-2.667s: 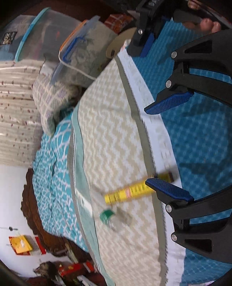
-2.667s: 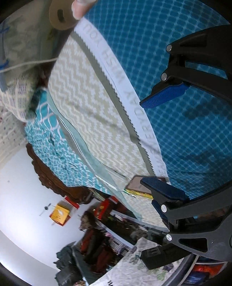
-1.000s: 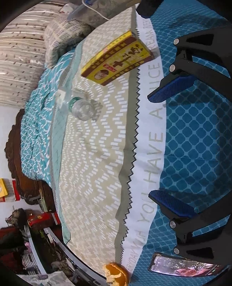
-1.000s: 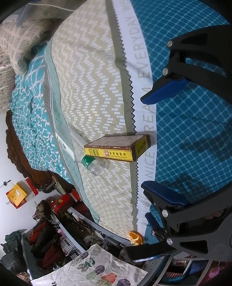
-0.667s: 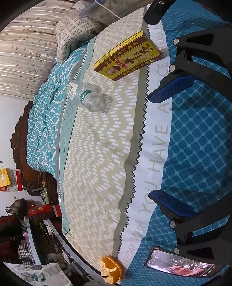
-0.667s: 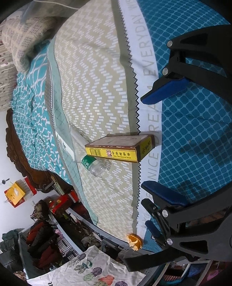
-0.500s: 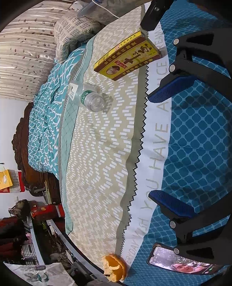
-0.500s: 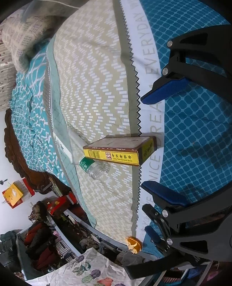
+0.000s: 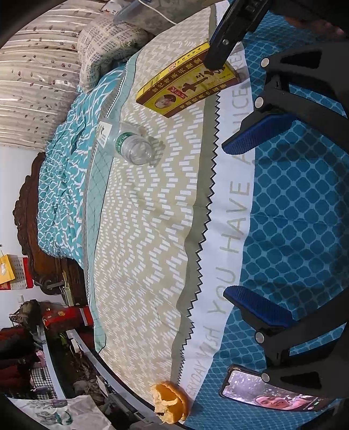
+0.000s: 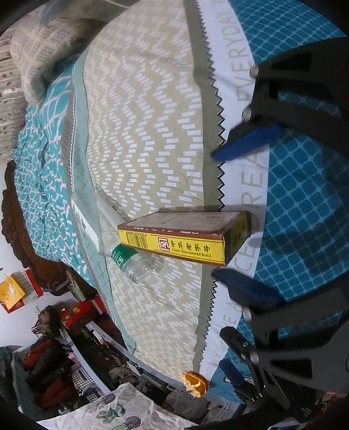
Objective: Collect trash
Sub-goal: 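Grasp the yellow rectangular box upright with the right gripper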
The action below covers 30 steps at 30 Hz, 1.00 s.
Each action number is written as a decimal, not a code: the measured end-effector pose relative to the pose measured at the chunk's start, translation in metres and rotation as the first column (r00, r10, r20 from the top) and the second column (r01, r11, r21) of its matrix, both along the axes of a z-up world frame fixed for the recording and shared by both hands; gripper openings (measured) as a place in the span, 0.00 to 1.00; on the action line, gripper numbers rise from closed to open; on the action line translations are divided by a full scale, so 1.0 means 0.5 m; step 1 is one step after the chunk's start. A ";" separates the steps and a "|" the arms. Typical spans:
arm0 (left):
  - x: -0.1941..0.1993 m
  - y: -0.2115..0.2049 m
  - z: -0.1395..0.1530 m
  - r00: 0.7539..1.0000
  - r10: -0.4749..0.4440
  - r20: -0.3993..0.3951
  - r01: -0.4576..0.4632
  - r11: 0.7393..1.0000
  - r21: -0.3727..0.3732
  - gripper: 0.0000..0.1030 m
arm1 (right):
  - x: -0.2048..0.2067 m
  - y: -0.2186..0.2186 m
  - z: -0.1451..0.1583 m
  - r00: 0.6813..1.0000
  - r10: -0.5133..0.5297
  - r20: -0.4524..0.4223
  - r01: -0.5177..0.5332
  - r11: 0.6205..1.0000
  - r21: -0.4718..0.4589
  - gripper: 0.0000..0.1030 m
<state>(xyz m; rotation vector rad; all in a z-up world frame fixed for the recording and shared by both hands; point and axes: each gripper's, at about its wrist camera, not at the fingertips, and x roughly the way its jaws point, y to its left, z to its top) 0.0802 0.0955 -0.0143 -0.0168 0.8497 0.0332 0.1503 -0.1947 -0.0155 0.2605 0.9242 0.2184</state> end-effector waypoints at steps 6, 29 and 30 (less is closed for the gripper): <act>0.002 -0.005 -0.003 1.000 0.000 -0.005 0.000 1.000 0.021 0.92 | -0.004 -0.025 -0.007 1.000 -0.005 -0.001 0.005 0.998 0.068 0.28; 0.014 -0.041 0.000 1.000 0.005 -0.004 -0.004 0.992 0.129 0.92 | -0.081 -0.142 -0.014 0.995 -0.102 0.004 0.101 0.991 0.089 0.73; 0.018 -0.042 0.007 1.000 0.009 0.010 -0.011 0.991 0.134 0.92 | -0.086 -0.141 -0.012 0.994 -0.102 0.029 0.100 0.992 0.074 0.77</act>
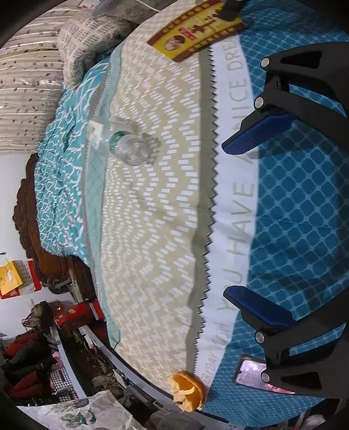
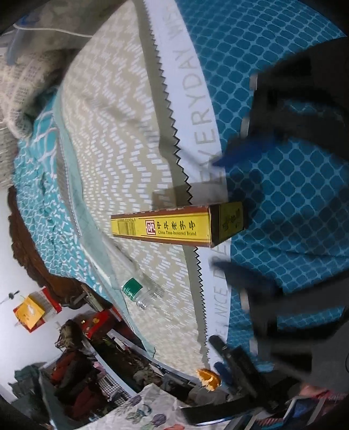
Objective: Collect trash
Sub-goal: 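Grasp the yellow rectangular box upright with the right gripper, then grasp the clear water bottle by its neck with the left gripper while the right holds the box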
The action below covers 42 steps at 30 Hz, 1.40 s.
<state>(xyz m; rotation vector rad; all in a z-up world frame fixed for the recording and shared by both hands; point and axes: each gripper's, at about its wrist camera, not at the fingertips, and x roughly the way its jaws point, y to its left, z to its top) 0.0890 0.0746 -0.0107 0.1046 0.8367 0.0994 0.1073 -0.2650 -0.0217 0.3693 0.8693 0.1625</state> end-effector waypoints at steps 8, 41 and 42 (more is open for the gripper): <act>0.088 -0.047 0.067 0.996 -0.071 0.051 0.071 0.997 0.014 0.92 | -0.004 -0.005 -0.013 0.999 0.026 0.028 -0.026 0.999 -0.021 0.77; 0.093 -0.110 -0.010 0.958 -0.234 -0.163 0.225 0.971 -0.077 0.43 | 0.002 -0.006 -0.020 0.998 0.062 0.026 -0.063 0.998 0.026 0.78; 0.073 -0.100 -0.011 0.958 -0.234 -0.164 0.223 0.971 -0.085 0.43 | 0.001 -0.006 -0.020 0.998 0.061 0.025 -0.062 0.998 0.025 0.78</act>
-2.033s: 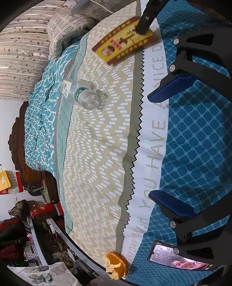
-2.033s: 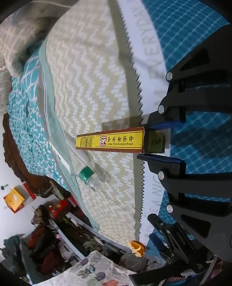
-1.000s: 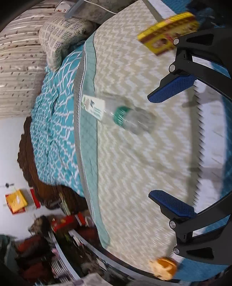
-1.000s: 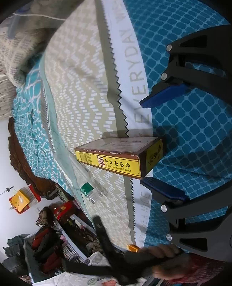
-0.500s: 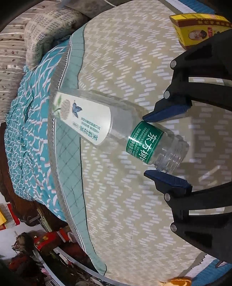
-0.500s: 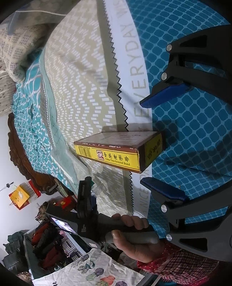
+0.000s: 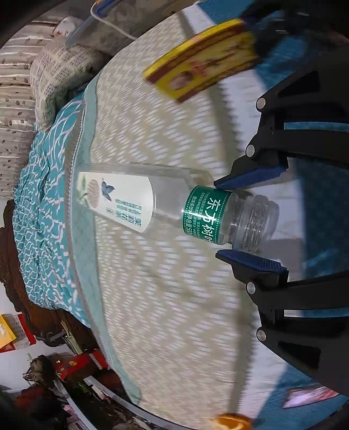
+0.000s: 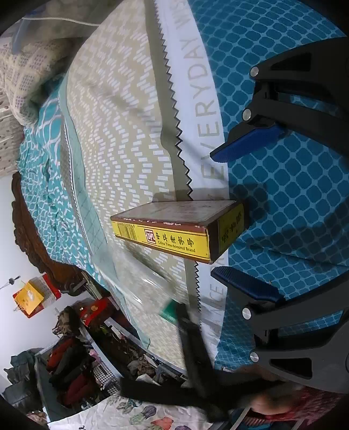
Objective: Collect trash
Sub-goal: 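Grasp the clear water bottle by its neck with the left gripper while the right holds the box, then carry the bottle and box over the beige bin and open both grippers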
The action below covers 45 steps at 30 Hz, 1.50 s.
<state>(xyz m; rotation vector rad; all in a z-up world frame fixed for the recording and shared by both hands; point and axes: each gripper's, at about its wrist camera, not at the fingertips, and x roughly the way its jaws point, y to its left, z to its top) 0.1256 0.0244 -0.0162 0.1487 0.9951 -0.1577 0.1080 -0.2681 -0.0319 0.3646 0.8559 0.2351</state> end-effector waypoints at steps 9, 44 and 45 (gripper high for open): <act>-0.140 0.058 0.007 1.000 0.022 0.004 -0.021 0.999 -0.050 0.42 | 0.000 -0.003 0.000 1.000 -0.013 -0.002 0.013 1.000 -0.007 0.78; -0.046 -0.010 0.014 1.000 0.005 -0.018 -0.007 0.995 -0.102 0.60 | 0.035 -0.054 -0.004 0.998 0.020 -0.054 -0.011 0.986 0.167 0.26; -0.049 -0.020 0.019 1.000 -0.007 -0.015 0.005 0.994 -0.109 0.60 | 0.029 -0.068 -0.003 0.999 0.007 -0.053 0.003 0.982 0.191 0.25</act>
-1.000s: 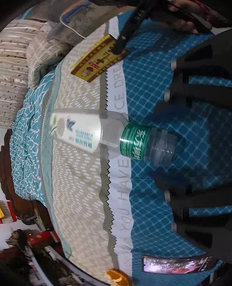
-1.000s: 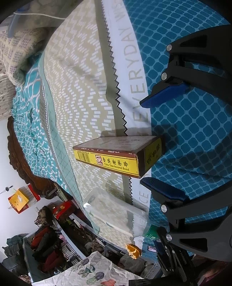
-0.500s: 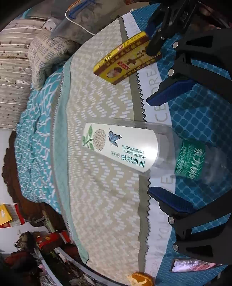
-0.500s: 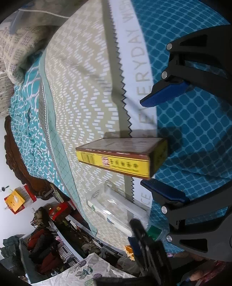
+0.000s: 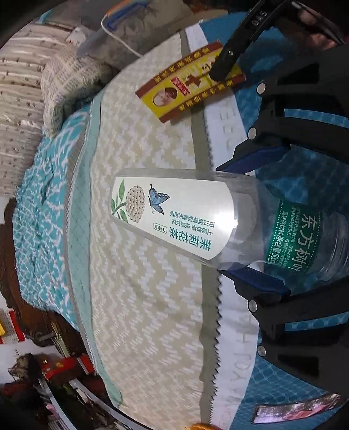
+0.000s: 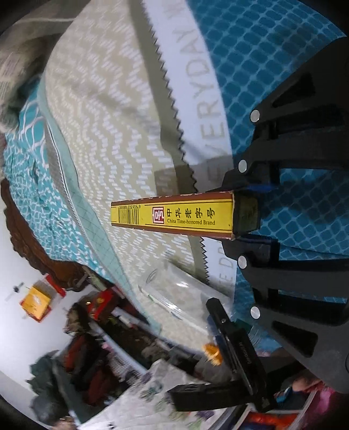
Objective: Collect trash
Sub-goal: 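Carry the bottle and box over the beige bin and open both grippers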
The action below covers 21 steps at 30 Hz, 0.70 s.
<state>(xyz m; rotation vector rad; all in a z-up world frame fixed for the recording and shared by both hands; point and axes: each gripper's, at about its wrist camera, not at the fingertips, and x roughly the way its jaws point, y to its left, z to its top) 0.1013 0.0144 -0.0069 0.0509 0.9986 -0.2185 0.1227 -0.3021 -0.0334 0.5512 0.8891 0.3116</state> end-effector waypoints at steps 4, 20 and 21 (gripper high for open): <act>-0.004 -0.059 0.017 0.996 -0.086 -0.010 0.086 0.995 -0.048 0.60 | -0.024 -0.060 0.004 0.998 -0.057 0.005 0.056 0.995 0.078 0.25; -0.055 -0.603 0.048 0.838 -0.544 -0.043 0.538 0.836 -0.104 0.60 | -0.261 -0.459 0.012 0.862 -0.504 0.050 0.494 0.858 0.139 0.25; -0.055 -0.638 0.048 0.824 -0.564 -0.047 0.557 0.823 -0.107 0.60 | -0.274 -0.484 0.012 0.848 -0.527 0.052 0.516 0.845 0.140 0.25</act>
